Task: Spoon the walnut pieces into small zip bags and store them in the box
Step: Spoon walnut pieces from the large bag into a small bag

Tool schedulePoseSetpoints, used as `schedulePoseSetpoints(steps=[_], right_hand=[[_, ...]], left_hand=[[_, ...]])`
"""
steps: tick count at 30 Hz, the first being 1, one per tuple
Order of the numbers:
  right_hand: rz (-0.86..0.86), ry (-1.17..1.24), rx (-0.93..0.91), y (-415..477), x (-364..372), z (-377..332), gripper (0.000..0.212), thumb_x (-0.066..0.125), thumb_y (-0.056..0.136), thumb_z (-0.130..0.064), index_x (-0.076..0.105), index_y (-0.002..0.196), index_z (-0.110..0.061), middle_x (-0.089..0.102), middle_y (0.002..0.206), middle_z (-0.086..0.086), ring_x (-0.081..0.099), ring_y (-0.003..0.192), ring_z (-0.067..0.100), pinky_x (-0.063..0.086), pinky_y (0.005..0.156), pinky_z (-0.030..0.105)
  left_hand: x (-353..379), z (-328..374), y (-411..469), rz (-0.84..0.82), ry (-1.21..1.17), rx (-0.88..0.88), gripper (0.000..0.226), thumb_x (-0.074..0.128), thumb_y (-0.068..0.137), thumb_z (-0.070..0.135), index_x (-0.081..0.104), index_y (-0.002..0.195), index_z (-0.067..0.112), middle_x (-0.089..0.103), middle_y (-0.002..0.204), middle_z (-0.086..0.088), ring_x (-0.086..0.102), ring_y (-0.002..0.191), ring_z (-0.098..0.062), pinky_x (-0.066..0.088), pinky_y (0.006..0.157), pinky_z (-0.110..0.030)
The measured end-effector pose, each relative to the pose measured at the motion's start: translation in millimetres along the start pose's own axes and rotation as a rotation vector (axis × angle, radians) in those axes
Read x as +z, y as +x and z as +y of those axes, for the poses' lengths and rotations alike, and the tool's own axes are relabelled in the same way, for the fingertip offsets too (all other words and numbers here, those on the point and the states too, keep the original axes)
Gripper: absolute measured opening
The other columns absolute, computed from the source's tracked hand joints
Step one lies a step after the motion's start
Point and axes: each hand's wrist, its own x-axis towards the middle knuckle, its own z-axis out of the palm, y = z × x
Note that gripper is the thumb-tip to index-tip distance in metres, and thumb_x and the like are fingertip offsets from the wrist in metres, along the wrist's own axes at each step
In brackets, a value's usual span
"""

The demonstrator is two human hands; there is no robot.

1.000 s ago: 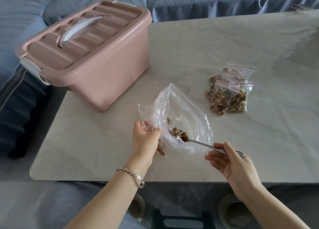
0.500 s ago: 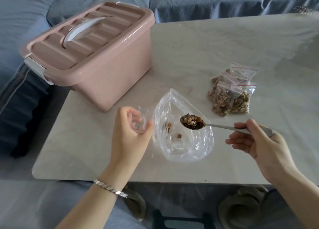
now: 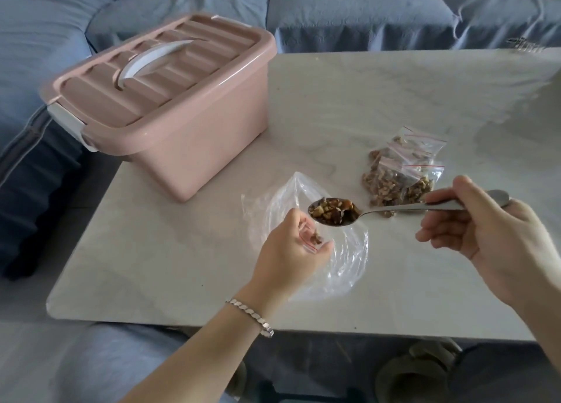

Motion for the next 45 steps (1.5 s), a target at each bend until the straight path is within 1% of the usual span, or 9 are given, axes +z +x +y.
schedulePoseSetpoints(steps=[11, 18, 21, 27, 30, 33, 40, 42, 45], right_hand=[[-0.070, -0.309, -0.185, -8, 23, -5, 0.037, 0.041, 0.097, -0.020, 0.063, 0.074, -0.001, 0.064, 0.051, 0.010, 0.062, 0.044, 0.024, 0.048, 0.041, 0.021], [-0.207, -0.706, -0.613, -26, 40, -21, 0.032, 0.044, 0.090, -0.043, 0.062, 0.069, -0.027, 0.066, 0.067, -0.010, 0.061, 0.050, 0.002, 0.044, 0.052, 0.008], [-0.186, -0.683, -0.673, -29, 35, -24, 0.033, 0.038, 0.088, -0.045, 0.061, 0.073, -0.027, 0.065, 0.070, -0.012, 0.062, 0.051, 0.001, 0.045, 0.052, 0.007], [-0.254, -0.593, -0.678, -30, 32, -6, 0.026, 0.043, 0.090, -0.041, 0.064, 0.080, -0.028, 0.066, 0.070, -0.011, 0.064, 0.057, 0.004, 0.047, 0.055, 0.009], [-0.128, -0.369, -0.667, -29, 21, -5, 0.032, 0.042, 0.091, -0.047, 0.063, 0.077, -0.028, 0.067, 0.064, -0.008, 0.064, 0.052, 0.013, 0.051, 0.053, 0.019], [-0.061, -0.351, -0.616, -28, 10, 12, 0.035, 0.041, 0.090, -0.054, 0.062, 0.079, -0.028, 0.067, 0.064, -0.007, 0.064, 0.053, 0.013, 0.052, 0.053, 0.020], [0.004, -0.403, -0.412, -31, 10, 80, 0.044, 0.035, 0.080, -0.072, 0.061, 0.082, -0.036, 0.068, 0.072, -0.009, 0.065, 0.060, 0.007, 0.050, 0.059, 0.012], [0.031, -0.400, -0.397, -33, 14, 91, 0.043, 0.035, 0.082, -0.071, 0.059, 0.083, -0.036, 0.068, 0.075, -0.010, 0.065, 0.060, 0.006, 0.050, 0.059, 0.011], [0.068, -0.340, -0.307, -34, 19, 101, 0.035, 0.039, 0.088, -0.056, 0.061, 0.080, -0.030, 0.069, 0.072, -0.006, 0.065, 0.059, 0.009, 0.052, 0.059, 0.014]], left_hand=[[2, 1, 2, 0.063, -0.009, 0.022, 0.037, 0.073, 0.075, 0.037, 0.043, 0.086, 0.019, 0.056, 0.070, 0.007, 0.053, 0.062, -0.013, 0.043, 0.057, -0.026], [2, 0, -3, 0.098, -0.010, 0.025, 0.034, 0.071, 0.076, 0.032, 0.044, 0.091, 0.021, 0.057, 0.071, 0.009, 0.057, 0.066, -0.007, 0.047, 0.063, -0.023], [0, -3, -5, 0.129, -0.029, 0.026, 0.037, 0.073, 0.075, 0.031, 0.037, 0.085, 0.030, 0.056, 0.068, 0.012, 0.057, 0.068, -0.004, 0.042, 0.061, -0.013], [-4, 0, -6, 0.177, -0.060, 0.071, 0.033, 0.072, 0.077, 0.030, 0.043, 0.089, 0.019, 0.060, 0.071, 0.005, 0.061, 0.065, -0.008, 0.048, 0.060, -0.024], [-21, 0, -11, 0.324, -0.098, 0.074, 0.030, 0.072, 0.077, 0.021, 0.043, 0.085, 0.022, 0.059, 0.068, 0.010, 0.060, 0.064, 0.000, 0.043, 0.057, -0.009], [-42, -4, -17, 0.399, -0.160, -0.074, 0.026, 0.070, 0.076, 0.020, 0.045, 0.084, 0.025, 0.059, 0.071, 0.012, 0.057, 0.064, 0.005, 0.040, 0.055, -0.006], [-32, -27, -18, 0.170, 0.087, -0.305, 0.032, 0.067, 0.076, 0.039, 0.046, 0.090, 0.020, 0.057, 0.085, 0.006, 0.055, 0.070, -0.006, 0.037, 0.052, -0.019], [-26, -26, -16, 0.087, 0.064, -0.357, 0.035, 0.067, 0.076, 0.041, 0.046, 0.093, 0.018, 0.056, 0.086, 0.005, 0.053, 0.061, -0.007, 0.036, 0.043, -0.018], [-18, -24, -11, 0.050, -0.046, -0.433, 0.036, 0.069, 0.077, 0.037, 0.045, 0.095, 0.016, 0.053, 0.082, 0.007, 0.051, 0.060, -0.004, 0.035, 0.048, -0.019]])
